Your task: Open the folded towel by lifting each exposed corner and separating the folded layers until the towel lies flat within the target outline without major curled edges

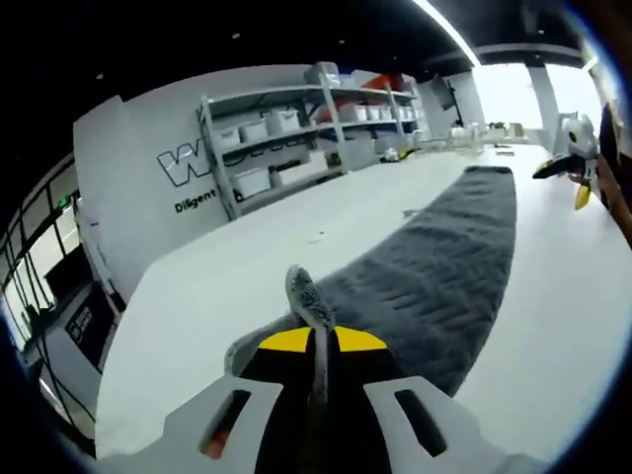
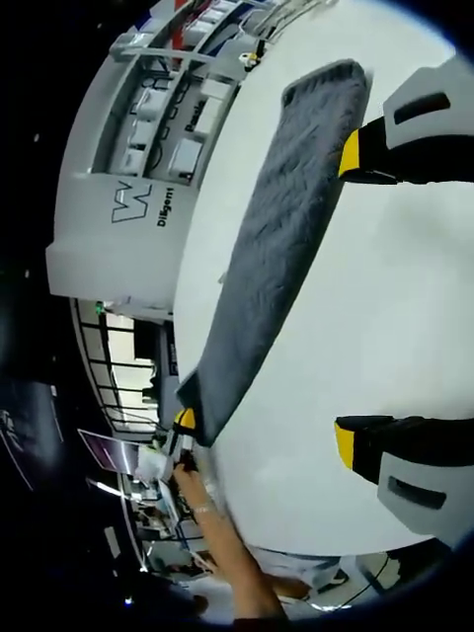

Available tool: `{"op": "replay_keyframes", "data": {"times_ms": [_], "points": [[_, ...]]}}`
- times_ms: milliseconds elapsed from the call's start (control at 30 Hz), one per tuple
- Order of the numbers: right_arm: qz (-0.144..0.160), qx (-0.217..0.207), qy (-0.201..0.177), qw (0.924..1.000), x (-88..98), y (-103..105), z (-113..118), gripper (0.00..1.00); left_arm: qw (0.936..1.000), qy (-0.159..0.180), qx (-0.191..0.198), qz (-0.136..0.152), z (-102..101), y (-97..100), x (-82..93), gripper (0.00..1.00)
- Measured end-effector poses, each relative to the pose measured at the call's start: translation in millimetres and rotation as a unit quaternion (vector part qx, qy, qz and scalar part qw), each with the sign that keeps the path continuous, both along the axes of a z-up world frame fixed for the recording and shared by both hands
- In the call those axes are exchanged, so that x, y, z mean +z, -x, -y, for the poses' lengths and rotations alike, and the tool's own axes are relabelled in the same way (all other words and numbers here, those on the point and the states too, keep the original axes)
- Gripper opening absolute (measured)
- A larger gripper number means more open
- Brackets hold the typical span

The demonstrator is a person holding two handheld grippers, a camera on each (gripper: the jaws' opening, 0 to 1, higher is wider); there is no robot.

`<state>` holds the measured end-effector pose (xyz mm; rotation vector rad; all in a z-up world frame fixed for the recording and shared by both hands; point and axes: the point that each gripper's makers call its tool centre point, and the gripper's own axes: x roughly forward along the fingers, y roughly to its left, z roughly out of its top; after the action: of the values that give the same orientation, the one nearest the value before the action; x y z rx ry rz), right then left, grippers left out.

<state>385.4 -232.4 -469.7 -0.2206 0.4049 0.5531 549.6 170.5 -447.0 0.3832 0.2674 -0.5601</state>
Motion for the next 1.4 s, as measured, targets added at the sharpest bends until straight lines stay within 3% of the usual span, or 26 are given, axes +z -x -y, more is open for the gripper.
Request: {"op": "replay_keyframes", "data": {"times_ms": [333, 500, 633, 800, 967, 1200, 1400], "points": [[0.004, -0.004, -0.003, 1.0, 5.0, 8.2, 5.3, 0.99, 0.9977, -0.022, -0.063, 0.014, 15.4, 40.9, 4.6, 0.06], [0.01, -0.009, -0.03, 0.9995, 13.3, 9.6, 6.9, 0.99, 0.9945, -0.04, -0.094, 0.022, 22.2, 64.4, 2.4, 0.06], [0.014, -0.037, 0.025, 0.9989, 6.9, 8.1, 20.5, 0.99, 0.9933, -0.044, -0.104, 0.027, 22.4, 77.7, 3.6, 0.06], [0.005, -0.034, 0.013, 0.9993, 2.4, 9.7, 20.5, 0.99, 0.9917, -0.016, -0.124, 0.028, 24.7, 99.5, 6.9, 0.06], [0.0, -0.037, 0.012, 0.9992, -1.2, 12.1, 22.8, 0.99, 0.9887, -0.022, -0.147, 0.02, 25.9, 122.8, -1.7, 0.06], [0.0, -0.032, 0.007, 0.9994, 0.1, 16.6, 18.6, 0.99, 0.9879, -0.029, -0.152, 0.004, 23.8, 130.4, -17.1, 0.07], [-0.001, -0.027, 0.008, 0.9996, 0.5, 20.7, 15.9, 0.99, 0.9856, -0.03, -0.166, -0.007, 35.6, 139.7, -23.9, 0.15]]}}
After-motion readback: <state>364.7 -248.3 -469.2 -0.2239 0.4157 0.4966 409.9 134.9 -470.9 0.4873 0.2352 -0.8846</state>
